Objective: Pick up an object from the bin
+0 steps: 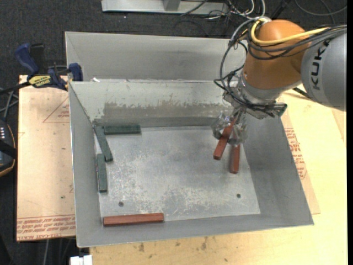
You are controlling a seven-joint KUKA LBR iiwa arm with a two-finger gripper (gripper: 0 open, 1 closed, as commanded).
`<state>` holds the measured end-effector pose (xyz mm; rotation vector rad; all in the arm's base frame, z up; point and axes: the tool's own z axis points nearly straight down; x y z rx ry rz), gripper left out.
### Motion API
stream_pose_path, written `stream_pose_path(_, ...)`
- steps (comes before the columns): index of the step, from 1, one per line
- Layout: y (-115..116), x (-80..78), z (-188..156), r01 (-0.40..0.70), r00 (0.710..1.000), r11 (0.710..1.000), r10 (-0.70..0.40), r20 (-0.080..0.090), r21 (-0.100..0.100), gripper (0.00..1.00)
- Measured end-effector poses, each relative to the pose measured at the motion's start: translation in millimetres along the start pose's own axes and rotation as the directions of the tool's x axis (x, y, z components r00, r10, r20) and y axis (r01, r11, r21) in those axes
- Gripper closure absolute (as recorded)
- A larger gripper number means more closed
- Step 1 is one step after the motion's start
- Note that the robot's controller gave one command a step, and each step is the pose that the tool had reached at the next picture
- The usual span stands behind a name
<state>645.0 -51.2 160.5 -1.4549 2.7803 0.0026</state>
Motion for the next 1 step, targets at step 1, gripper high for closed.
stream_pose_path(1,-0.9,13.1,-62.9,-0.001,1.0,1.0,0.001,0.0,0.001,1.0)
